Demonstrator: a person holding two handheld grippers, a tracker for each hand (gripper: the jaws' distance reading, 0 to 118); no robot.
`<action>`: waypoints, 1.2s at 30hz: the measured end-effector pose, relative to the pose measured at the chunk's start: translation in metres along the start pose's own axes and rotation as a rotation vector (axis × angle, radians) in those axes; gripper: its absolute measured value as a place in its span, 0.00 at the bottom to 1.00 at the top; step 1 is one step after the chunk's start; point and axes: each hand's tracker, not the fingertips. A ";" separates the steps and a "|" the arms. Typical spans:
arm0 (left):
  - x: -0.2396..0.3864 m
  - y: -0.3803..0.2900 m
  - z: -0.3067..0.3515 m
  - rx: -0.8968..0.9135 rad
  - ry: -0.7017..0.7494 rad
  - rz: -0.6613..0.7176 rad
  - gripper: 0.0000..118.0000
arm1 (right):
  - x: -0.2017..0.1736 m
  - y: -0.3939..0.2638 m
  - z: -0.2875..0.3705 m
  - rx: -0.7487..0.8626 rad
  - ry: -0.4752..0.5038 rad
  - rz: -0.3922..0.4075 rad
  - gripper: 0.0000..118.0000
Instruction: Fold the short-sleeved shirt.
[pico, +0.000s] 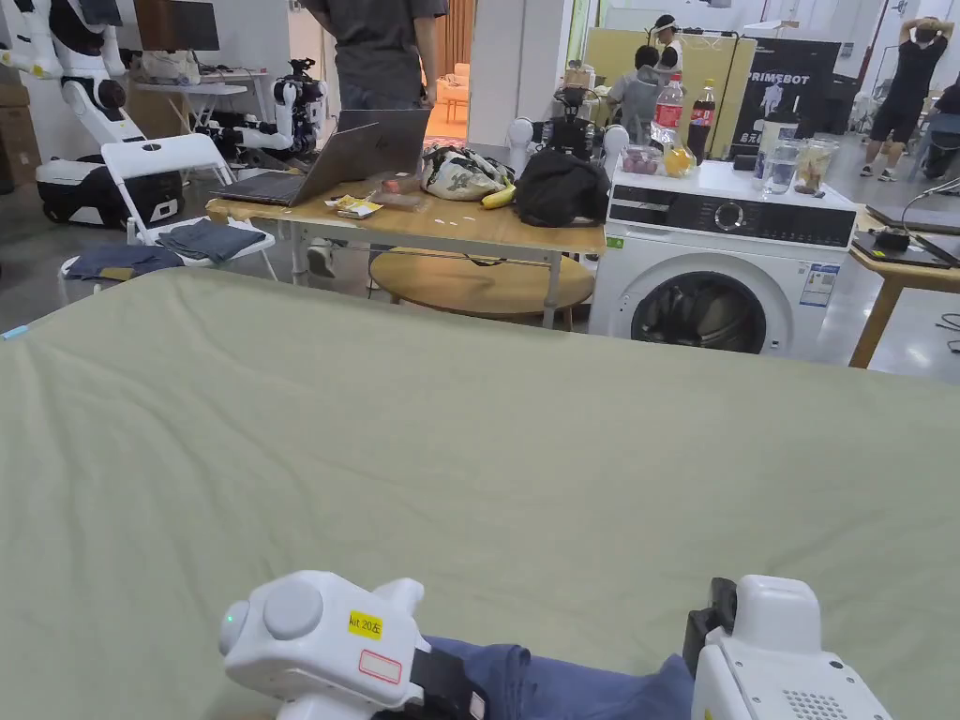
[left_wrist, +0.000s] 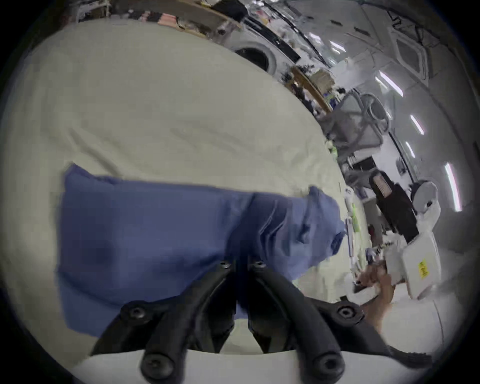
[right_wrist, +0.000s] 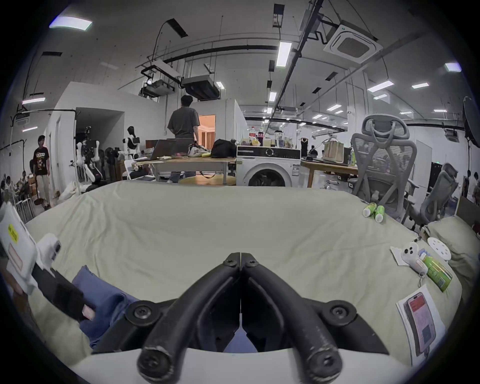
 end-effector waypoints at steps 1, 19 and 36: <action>0.003 -0.002 -0.004 0.014 -0.051 0.012 0.02 | 0.002 0.000 0.001 -0.001 -0.001 -0.001 0.00; 0.010 0.005 -0.024 0.033 -0.016 -0.004 0.00 | 0.020 0.000 0.008 -0.006 -0.036 -0.008 0.00; -0.099 0.014 0.114 0.211 0.081 0.128 0.54 | -0.008 0.015 0.003 0.022 0.019 -0.008 0.00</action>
